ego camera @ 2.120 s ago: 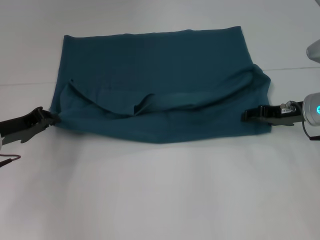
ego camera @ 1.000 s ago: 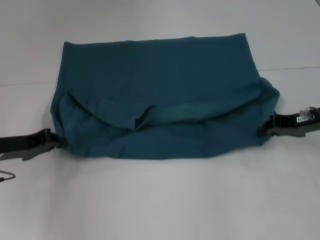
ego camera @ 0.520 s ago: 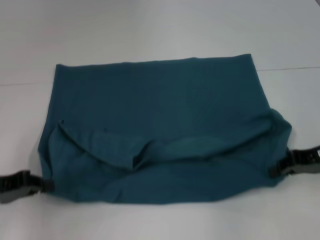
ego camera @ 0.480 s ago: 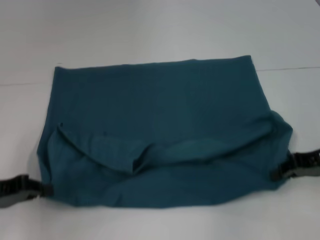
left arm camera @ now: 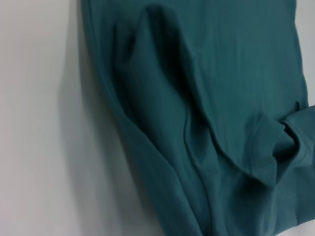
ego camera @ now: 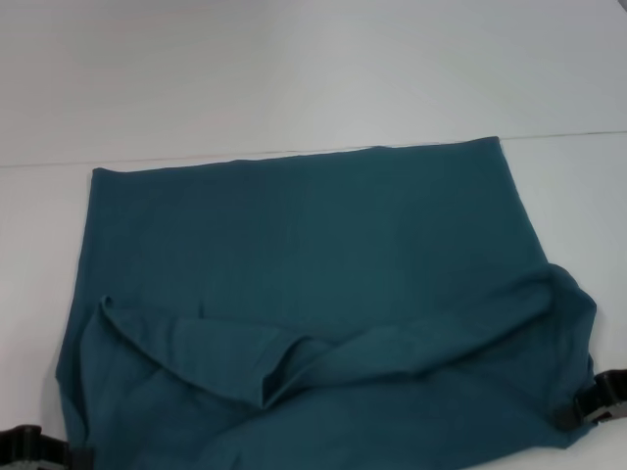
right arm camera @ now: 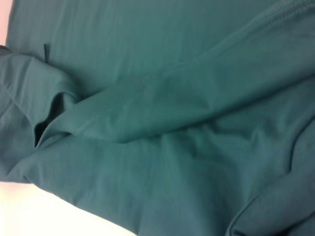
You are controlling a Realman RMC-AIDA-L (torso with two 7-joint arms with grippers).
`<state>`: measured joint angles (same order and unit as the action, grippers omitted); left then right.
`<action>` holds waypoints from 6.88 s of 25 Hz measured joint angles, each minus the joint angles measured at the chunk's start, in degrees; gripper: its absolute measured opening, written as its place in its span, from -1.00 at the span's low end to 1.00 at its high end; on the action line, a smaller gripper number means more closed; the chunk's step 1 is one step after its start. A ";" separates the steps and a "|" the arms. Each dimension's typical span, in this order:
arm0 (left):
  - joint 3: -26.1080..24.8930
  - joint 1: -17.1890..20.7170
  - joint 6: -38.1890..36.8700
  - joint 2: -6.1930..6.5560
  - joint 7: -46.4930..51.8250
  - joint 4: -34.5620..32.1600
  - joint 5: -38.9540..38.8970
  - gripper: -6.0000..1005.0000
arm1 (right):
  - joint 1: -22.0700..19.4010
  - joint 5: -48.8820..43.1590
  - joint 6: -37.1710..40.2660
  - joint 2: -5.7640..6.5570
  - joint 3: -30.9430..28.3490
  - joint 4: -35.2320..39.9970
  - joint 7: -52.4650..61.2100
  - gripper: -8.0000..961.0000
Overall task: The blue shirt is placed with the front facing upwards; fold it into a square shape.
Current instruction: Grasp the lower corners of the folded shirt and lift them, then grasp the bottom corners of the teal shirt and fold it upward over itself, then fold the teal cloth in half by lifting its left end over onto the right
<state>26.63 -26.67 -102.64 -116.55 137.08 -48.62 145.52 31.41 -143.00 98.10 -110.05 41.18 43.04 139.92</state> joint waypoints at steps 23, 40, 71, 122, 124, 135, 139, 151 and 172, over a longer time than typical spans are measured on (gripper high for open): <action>-1.81 -9.81 11.25 3.21 5.71 3.41 -1.96 -0.98 | 3.50 8.04 -4.58 2.38 -10.90 -0.39 -2.55 -0.91; 10.52 -22.17 30.73 5.14 13.86 8.47 -1.43 -0.98 | 9.93 8.47 -26.57 0.92 -7.82 -0.62 3.48 -0.91; 14.41 -24.36 62.09 -0.90 14.08 12.41 -1.93 -0.98 | 18.65 5.85 -64.97 -4.13 9.10 -10.69 4.71 -0.91; 19.41 -26.29 76.72 -3.28 12.11 17.75 -1.88 -0.97 | 24.33 -1.13 -78.97 -4.19 14.76 -20.14 3.03 -0.91; 19.13 -26.22 77.39 -3.50 13.01 17.67 -1.90 -0.90 | 24.63 -1.88 -79.19 -4.03 14.61 -19.97 3.35 -0.78; 18.56 -25.12 77.69 -3.60 15.67 17.26 -2.65 -0.25 | 24.09 -0.78 -74.08 -1.37 12.70 -17.11 5.90 -0.07; 18.57 -22.83 74.76 -3.54 15.65 14.19 -6.08 0.03 | 18.52 4.68 -63.96 -2.01 10.09 -8.14 5.15 0.23; 18.54 -10.17 52.69 -3.01 14.53 1.43 -23.46 0.84 | -1.17 33.07 -30.85 -2.41 5.01 4.27 -5.60 0.94; 13.43 -6.64 43.19 -1.84 -15.25 10.08 -32.61 0.85 | -8.06 36.72 -9.41 -2.29 -5.81 -8.10 -21.78 0.98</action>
<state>40.06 -33.31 -59.45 -118.39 121.83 -38.55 112.90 23.34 -106.28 88.69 -112.34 35.37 34.95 118.14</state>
